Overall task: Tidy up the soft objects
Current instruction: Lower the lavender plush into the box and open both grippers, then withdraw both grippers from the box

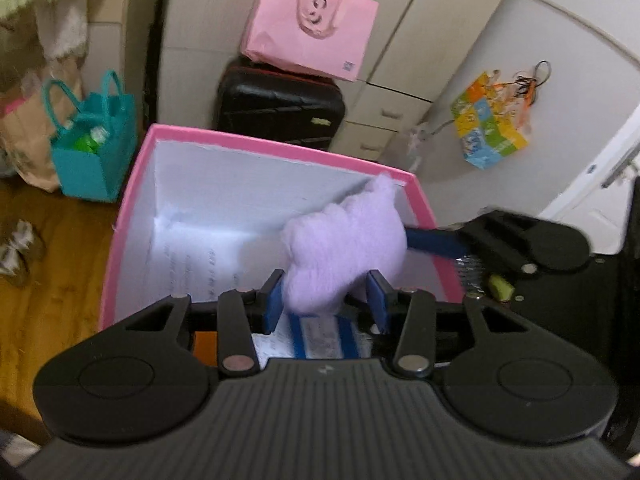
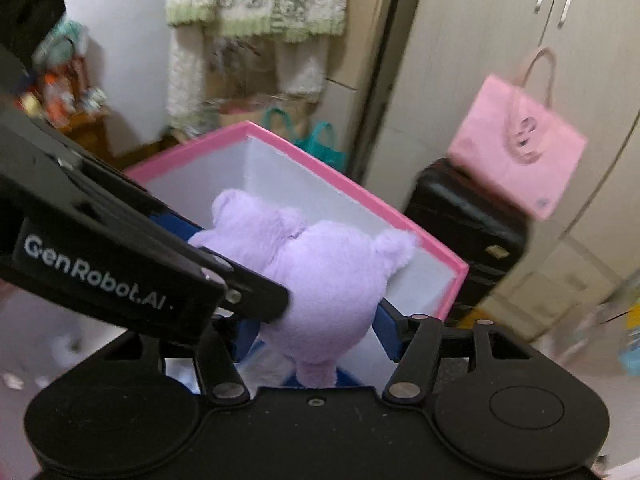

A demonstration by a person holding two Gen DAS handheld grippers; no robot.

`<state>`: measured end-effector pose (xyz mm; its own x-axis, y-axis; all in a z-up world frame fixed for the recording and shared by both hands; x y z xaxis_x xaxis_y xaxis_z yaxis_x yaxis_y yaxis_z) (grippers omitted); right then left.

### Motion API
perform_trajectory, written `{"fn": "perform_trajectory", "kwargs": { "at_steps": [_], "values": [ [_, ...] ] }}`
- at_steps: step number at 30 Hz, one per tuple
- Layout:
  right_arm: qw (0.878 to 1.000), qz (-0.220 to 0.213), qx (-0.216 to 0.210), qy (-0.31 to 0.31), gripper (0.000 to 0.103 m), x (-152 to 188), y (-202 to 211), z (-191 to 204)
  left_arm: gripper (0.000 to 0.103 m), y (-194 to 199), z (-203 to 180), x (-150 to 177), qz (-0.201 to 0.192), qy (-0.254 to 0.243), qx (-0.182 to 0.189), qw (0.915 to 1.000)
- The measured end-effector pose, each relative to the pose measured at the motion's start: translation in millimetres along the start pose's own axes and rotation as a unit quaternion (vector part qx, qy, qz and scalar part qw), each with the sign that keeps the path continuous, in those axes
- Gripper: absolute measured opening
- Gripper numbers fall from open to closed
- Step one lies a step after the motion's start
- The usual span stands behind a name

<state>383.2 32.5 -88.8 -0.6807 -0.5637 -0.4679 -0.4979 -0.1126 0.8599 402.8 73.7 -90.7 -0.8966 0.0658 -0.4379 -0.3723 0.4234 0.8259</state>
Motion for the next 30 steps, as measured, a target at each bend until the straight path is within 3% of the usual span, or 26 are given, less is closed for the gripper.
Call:
{"fn": "perform_trajectory", "kwargs": {
  "at_steps": [2, 6, 12, 21, 30],
  "values": [
    [0.999, -0.001, 0.032, 0.015, 0.07, 2, 1, 0, 0.043, 4, 1, 0, -0.011, -0.011, -0.021, 0.9997],
    [1.0, -0.024, 0.001, 0.0, 0.07, 7, 21, -4, 0.044, 22, 5, 2, -0.038, -0.021, -0.041, 0.9982],
    [0.997, -0.068, -0.012, -0.013, 0.071, 20, 62, -10, 0.044, 56, 3, 14, -0.073, -0.055, -0.093, 0.9914],
    [0.99, -0.109, -0.071, -0.051, 0.071, 49, 125, -16, 0.047, 111, -40, 50, -0.086, -0.111, -0.089, 0.9861],
    [0.983, -0.132, -0.114, -0.056, 0.071, 85, 185, -6, 0.051, 153, -98, 98, -0.075, -0.175, -0.059, 0.9799]
  ]
}}
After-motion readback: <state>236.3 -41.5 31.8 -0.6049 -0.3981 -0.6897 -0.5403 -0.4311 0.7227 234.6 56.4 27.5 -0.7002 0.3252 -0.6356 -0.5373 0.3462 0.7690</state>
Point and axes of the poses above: each gripper's, at about its wrist camera, not at the fingertips, and y roughly against the way its jaws point, z to its left, x to its underside, the point moved 10 cm from there along -y, roughly the way its jaws point, and after that the axes turned 14 degrees about z, right-handed, at the moved point
